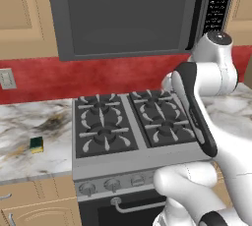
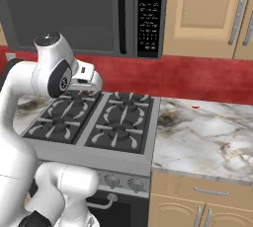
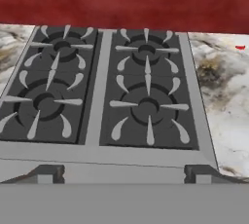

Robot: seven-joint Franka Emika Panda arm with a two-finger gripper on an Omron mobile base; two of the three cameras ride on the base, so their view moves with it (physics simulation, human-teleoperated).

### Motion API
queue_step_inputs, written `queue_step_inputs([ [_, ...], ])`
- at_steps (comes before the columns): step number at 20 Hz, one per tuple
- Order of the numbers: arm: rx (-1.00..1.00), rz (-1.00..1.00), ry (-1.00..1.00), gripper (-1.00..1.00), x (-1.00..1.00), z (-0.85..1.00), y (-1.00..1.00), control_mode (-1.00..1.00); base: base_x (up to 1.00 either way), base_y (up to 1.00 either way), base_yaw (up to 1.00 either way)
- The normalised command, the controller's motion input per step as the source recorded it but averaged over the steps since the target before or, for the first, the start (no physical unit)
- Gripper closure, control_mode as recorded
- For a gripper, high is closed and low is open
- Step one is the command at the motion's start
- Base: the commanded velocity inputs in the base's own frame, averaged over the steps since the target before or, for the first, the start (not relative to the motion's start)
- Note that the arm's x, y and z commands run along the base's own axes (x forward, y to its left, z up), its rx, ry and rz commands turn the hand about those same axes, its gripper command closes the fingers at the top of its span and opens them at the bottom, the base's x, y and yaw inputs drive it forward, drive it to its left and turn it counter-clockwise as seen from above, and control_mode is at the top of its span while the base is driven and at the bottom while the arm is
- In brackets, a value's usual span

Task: Place the sponge inside the microwave to prepare for sanitizing.

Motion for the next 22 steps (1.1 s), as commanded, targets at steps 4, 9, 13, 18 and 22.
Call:
queue_step_inputs([
  [4,0.00,-0.27,-0.18,-1.00,-0.40,0.79,-0.26,-1.00,0.00,0.00,0.00],
  [9,0.00,-0.25,-0.19,-1.00,-0.35,0.79,-0.15,-1.00,0.00,0.00,0.00],
  [13,0.03,-0.06,-0.23,-1.00,-0.07,0.60,-0.10,-1.00,0.00,0.00,0.00],
  [18,0.04,0.02,-0.23,-1.00,0.00,0.56,-0.25,-1.00,0.00,0.00,0.00],
  [22,0.05,0.02,-0.13,-1.00,0.00,0.52,-0.22,-1.00,0.00,0.00,0.00],
])
